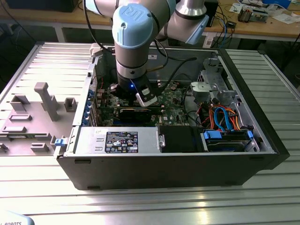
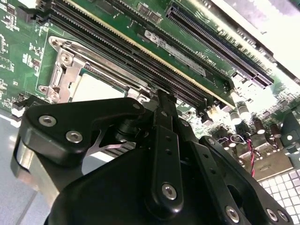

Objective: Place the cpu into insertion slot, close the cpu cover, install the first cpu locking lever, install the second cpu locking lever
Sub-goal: 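Install the second cpu locking lever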

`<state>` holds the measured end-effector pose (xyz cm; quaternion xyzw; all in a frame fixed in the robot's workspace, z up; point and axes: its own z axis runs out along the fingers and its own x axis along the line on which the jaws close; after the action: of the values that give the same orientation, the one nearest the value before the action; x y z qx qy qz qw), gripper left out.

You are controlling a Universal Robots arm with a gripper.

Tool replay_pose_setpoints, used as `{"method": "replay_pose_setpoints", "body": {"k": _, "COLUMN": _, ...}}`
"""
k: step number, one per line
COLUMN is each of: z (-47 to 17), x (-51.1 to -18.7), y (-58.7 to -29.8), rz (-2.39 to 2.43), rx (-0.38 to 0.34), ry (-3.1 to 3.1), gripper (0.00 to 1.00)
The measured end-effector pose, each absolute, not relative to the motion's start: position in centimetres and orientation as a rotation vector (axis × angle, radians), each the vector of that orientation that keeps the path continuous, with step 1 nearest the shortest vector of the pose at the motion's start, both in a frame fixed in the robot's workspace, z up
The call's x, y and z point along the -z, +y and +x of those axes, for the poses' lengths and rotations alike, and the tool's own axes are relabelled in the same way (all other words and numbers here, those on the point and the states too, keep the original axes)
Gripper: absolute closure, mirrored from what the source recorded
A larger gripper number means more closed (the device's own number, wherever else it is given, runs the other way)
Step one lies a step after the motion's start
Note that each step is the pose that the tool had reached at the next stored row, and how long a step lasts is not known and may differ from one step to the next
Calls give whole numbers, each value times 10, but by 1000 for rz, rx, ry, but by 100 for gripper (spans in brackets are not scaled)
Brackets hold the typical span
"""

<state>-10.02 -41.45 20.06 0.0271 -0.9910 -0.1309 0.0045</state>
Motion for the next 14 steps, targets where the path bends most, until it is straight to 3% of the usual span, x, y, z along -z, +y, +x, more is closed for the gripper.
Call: {"method": "replay_pose_setpoints", "body": {"k": 14, "z": -102, "x": -206, "y": -414, "rz": 85, "rx": 423, "ry": -3103, "gripper": 89}}
